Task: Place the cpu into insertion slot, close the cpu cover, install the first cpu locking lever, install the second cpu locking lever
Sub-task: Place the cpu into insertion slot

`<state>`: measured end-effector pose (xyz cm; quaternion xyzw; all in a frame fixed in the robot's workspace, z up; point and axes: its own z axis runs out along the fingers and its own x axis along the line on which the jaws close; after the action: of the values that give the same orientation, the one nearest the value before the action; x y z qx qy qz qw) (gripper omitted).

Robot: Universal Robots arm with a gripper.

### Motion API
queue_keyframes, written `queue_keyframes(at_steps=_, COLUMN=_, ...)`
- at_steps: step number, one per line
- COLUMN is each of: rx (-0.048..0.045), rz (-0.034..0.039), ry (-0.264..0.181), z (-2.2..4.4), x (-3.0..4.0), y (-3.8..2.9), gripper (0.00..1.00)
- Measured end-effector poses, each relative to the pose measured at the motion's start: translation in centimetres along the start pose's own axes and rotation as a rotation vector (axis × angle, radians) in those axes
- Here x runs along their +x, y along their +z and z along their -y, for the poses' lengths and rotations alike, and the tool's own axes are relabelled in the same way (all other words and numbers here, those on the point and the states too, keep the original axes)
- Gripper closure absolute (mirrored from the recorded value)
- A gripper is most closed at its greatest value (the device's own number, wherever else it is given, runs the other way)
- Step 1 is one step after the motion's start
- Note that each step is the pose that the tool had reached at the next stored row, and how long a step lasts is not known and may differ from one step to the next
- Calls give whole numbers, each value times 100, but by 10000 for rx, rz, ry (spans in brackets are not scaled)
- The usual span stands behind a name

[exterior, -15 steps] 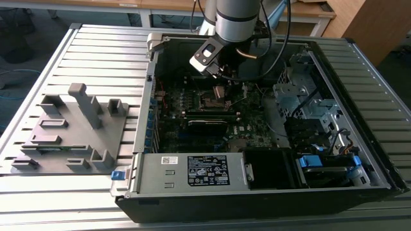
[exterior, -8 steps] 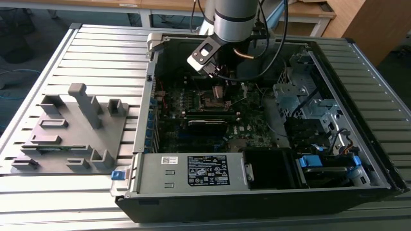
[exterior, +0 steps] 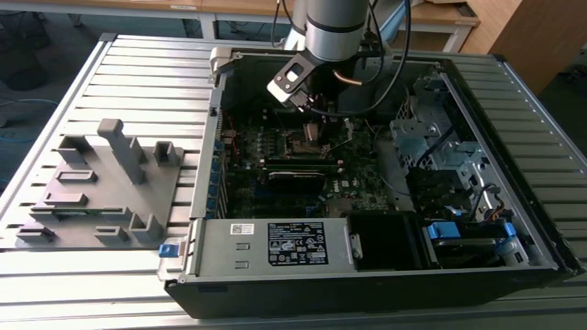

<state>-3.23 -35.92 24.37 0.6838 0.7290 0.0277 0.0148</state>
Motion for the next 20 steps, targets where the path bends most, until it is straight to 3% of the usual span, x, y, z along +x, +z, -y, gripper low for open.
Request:
queue_keyframes(at_steps=13, rx=12, rz=-4, ry=1, z=0, x=0, y=4, gripper=46)
queue_keyframes(at_steps=17, rx=271, rz=-18, ry=6, z=0, x=0, y=6, gripper=46)
queue_keyframes(at_steps=20, rx=273, rz=-18, ry=7, z=1, x=0, y=6, gripper=46)
